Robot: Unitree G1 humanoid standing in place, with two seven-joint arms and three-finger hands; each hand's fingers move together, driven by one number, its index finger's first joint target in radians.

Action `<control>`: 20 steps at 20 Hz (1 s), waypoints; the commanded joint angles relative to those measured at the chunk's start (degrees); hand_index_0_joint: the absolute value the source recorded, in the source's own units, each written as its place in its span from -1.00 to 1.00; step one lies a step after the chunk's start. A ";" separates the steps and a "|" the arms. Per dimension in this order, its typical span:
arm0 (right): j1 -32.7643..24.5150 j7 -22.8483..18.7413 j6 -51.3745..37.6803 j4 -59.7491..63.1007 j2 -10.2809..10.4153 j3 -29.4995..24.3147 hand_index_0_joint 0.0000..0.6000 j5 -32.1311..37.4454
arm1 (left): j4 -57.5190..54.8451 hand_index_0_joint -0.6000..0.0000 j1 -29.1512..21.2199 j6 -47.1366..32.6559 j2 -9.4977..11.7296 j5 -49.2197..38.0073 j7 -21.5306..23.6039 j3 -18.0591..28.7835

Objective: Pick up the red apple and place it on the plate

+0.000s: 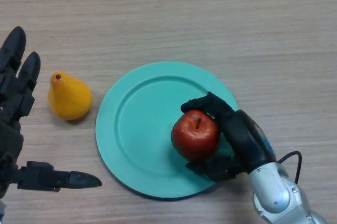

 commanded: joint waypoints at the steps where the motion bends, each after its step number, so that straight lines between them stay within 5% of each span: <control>1: -2.43 2.07 -3.93 -6.68 0.00 -1.04 -1.00 -0.09 | -3.82 1.00 -0.06 -9.93 0.98 -2.33 -1.08 3.75; 6: -3.17 9.44 13.71 -26.94 0.00 -7.56 -1.00 12.80 | -8.90 1.00 -3.62 -1.69 2.66 -3.03 -2.32 7.79; 10: 0.59 16.15 16.53 -39.63 0.00 -16.47 -1.00 16.32 | -8.37 1.00 -4.76 -2.98 2.51 -2.45 -2.92 7.15; 14: 9.17 14.92 10.83 -47.71 -0.89 -21.37 -1.00 20.93 | -7.41 1.00 -5.30 -2.35 3.23 -2.41 -2.93 7.36; 20: 15.82 11.73 3.23 -50.97 -1.05 -19.89 -1.00 19.49 | -7.99 1.00 -4.15 -1.40 2.30 -0.11 -3.33 3.25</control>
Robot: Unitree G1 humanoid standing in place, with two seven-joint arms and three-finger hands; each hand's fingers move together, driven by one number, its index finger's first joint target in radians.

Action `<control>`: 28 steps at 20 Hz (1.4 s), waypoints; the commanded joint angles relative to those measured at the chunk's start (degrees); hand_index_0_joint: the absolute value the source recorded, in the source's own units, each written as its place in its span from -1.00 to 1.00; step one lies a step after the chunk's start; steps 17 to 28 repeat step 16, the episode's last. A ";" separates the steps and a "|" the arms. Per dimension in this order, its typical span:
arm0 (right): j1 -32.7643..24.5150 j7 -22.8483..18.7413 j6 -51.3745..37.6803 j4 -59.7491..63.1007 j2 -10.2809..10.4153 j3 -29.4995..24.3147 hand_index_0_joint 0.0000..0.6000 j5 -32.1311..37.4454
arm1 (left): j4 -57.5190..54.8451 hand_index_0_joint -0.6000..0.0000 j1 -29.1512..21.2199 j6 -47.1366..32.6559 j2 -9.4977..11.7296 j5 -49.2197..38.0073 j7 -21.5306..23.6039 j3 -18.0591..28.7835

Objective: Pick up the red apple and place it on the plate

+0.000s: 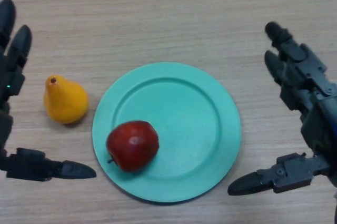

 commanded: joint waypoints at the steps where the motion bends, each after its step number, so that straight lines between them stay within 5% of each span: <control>1: -0.52 -2.24 -7.13 -3.84 -1.03 -0.72 -1.00 -0.88 | -3.56 1.00 -0.65 -3.90 1.44 0.22 -0.13 1.11; 28: -0.52 -2.31 -6.11 -6.04 -1.13 0.04 -1.00 -2.93 | -4.81 1.00 0.28 -1.74 1.15 0.91 -0.19 -3.28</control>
